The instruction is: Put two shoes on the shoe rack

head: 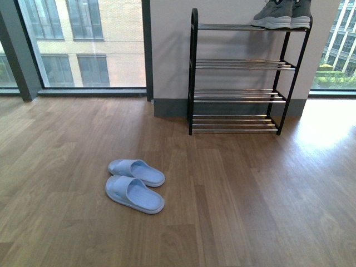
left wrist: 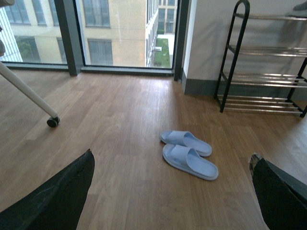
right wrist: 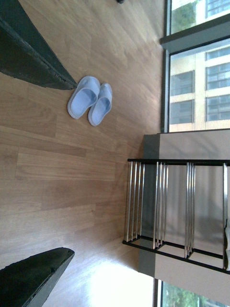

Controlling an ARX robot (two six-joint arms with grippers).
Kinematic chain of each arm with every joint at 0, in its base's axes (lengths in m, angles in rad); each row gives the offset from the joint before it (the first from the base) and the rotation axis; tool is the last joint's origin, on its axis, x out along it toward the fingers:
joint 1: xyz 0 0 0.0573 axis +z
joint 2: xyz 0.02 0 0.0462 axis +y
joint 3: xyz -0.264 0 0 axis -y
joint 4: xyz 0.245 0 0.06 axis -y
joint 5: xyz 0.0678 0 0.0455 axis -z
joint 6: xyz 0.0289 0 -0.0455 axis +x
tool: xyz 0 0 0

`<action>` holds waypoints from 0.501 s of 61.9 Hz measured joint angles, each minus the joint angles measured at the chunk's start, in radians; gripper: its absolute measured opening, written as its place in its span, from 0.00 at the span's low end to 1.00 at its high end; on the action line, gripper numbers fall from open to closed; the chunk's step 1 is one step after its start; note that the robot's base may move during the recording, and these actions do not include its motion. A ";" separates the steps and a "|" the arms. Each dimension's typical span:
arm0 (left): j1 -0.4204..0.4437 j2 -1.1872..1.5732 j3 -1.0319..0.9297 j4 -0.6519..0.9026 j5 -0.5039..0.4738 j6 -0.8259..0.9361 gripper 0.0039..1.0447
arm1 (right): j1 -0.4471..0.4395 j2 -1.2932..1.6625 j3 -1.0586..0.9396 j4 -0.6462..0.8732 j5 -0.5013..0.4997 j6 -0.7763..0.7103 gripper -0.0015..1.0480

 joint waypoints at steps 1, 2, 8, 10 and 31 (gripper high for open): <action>0.000 0.000 0.000 0.000 0.001 0.000 0.91 | 0.000 0.000 0.000 0.000 0.000 0.000 0.91; 0.000 0.000 0.000 0.000 0.002 0.000 0.91 | 0.000 0.000 0.000 0.000 0.000 0.000 0.91; 0.000 0.000 0.000 0.000 0.002 0.000 0.91 | 0.000 0.000 0.000 0.000 0.001 0.000 0.91; 0.001 0.000 0.000 0.000 0.002 0.000 0.91 | 0.000 0.000 0.000 0.000 0.003 0.000 0.91; 0.001 0.000 0.000 0.000 0.003 0.000 0.91 | 0.001 0.000 0.000 0.000 0.003 0.000 0.91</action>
